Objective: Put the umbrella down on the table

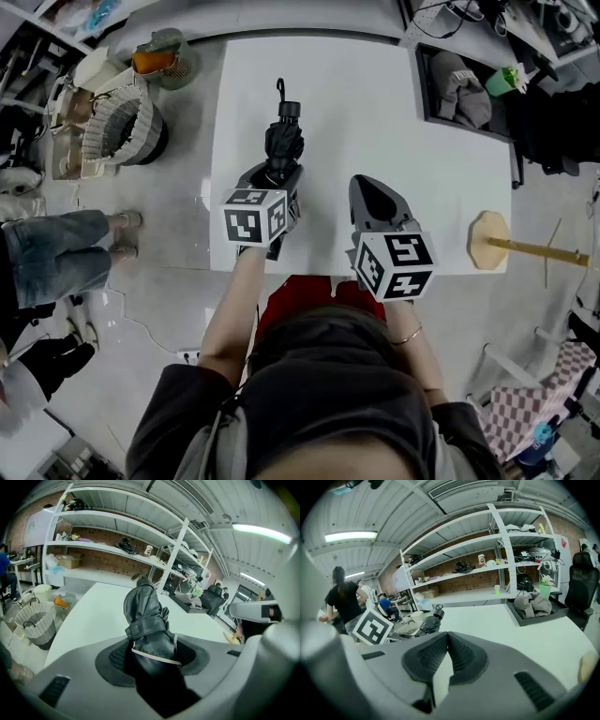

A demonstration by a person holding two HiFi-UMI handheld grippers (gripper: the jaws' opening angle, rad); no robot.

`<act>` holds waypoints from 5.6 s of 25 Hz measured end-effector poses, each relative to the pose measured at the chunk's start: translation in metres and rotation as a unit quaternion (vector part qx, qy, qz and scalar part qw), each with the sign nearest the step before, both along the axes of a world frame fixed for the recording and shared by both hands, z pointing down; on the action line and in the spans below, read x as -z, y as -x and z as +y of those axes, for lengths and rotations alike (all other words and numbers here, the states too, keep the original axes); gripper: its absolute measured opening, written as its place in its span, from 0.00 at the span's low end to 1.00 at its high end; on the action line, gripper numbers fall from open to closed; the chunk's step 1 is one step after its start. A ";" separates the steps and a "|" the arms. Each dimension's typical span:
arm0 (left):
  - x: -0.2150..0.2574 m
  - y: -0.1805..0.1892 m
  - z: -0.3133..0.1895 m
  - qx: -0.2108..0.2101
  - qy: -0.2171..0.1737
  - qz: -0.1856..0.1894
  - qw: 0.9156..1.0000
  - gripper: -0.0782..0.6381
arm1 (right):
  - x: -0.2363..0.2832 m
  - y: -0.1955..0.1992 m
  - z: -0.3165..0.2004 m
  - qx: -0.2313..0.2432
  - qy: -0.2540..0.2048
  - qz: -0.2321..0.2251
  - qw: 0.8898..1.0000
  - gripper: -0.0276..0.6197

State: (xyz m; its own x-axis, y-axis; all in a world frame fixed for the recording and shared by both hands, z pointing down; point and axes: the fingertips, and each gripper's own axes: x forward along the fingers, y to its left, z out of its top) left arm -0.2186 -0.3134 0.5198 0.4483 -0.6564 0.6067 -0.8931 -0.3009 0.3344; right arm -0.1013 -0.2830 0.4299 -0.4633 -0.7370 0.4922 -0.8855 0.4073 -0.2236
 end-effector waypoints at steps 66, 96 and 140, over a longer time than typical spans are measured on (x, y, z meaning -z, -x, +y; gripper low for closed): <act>-0.007 0.008 -0.021 0.033 -0.015 -0.031 0.999 0.50 | -0.046 0.041 -0.015 0.019 0.051 0.023 0.998 0.07; 0.105 0.009 0.041 0.069 -0.181 0.052 0.980 0.13 | 0.010 0.003 0.023 0.002 -0.019 -0.025 1.000 0.07; 0.211 -0.092 0.252 0.071 -0.301 0.004 0.951 0.13 | 0.106 -0.108 0.200 0.040 -0.149 -0.089 0.984 0.07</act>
